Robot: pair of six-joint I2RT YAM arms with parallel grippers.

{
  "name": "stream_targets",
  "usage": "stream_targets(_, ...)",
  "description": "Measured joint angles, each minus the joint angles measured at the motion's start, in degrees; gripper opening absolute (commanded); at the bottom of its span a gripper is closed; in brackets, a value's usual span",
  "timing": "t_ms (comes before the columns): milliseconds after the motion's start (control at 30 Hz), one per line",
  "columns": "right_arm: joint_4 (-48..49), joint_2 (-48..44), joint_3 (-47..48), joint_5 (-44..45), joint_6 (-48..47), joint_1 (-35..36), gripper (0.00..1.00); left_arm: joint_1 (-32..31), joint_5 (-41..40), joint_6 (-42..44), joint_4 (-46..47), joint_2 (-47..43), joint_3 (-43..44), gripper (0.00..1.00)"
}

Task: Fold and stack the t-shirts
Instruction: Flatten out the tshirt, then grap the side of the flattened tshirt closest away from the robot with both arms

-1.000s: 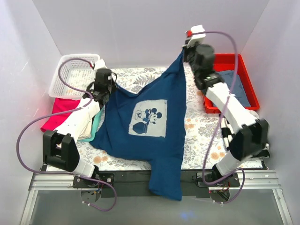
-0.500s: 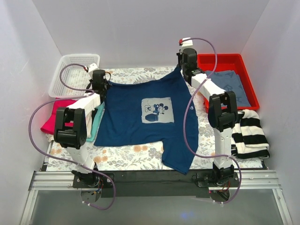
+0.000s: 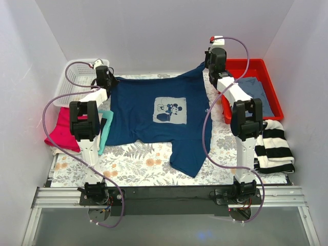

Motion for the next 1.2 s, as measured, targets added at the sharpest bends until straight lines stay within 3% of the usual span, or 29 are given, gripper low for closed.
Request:
stream_targets(167, -1.0, 1.4, 1.0, -0.9, 2.2, 0.4, 0.01, -0.2, 2.6, -0.2, -0.3, 4.3, 4.3, 0.0)
stream_targets(267, -2.4, 1.7, 1.3, -1.5, 4.1, 0.4, 0.35, -0.2, 4.0, -0.5, -0.5, 6.7, 6.6, 0.0)
stream_targets(300, -3.0, 2.0, 2.2, -1.6, 4.6, 0.4, 0.6, -0.2, 4.3, -0.6, -0.5, 7.4, 7.1, 0.0)
stream_targets(333, -3.5, 2.6, 3.5, -1.8, 5.2, 0.3, 0.69, -0.2, 4.5, -0.7, -0.6, 8.0, 7.5, 0.0)
stream_targets(433, -5.3, 4.3, 7.9, -2.1, 5.2, 0.3, 0.79, -0.2, 4.6, -1.1, -0.7, 9.6, 9.1, 0.0)
stream_targets(633, -8.8, 3.1, 9.1, -1.8, 4.1, 0.3, 0.78, -0.2, 3.8, -2.0, -0.8, 12.6, 12.0, 0.0)
stream_targets(733, -11.5, -2.0, 3.6, -1.8, 4.0, 0.3, 0.75, -0.2, 3.2, -2.6, -1.0, 13.2, 13.2, 0.0)
stream_targets(867, -14.1, -13.4, -9.4, -2.2, 4.9, 0.3, 0.73, 0.3, 2.9, -2.7, -0.7, 14.3, 15.0, 0.34)
stream_targets(900, -14.3, -16.1, -12.3, -2.7, 5.4, 0.3, 0.72, 0.3, 2.9, -2.6, -0.3, 14.4, 15.2, 0.59)
stream_targets(933, -15.3, -18.5, -14.7, -3.2, 5.8, 0.4, 0.72, 0.2, 3.1, -2.3, 0.0, 14.4, 15.4, 0.66)
stream_targets(1033, -18.0, -23.1, -18.4, -4.2, 6.7, 0.9, 0.68, -0.7, 3.4, -2.8, 1.5, 14.2, 16.6, 0.76)
stream_targets(1200, -25.8, -26.5, -22.0, -4.2, 7.2, 4.8, 0.68, -0.7, 4.1, -2.4, 0.9, 12.2, 14.2, 0.78)
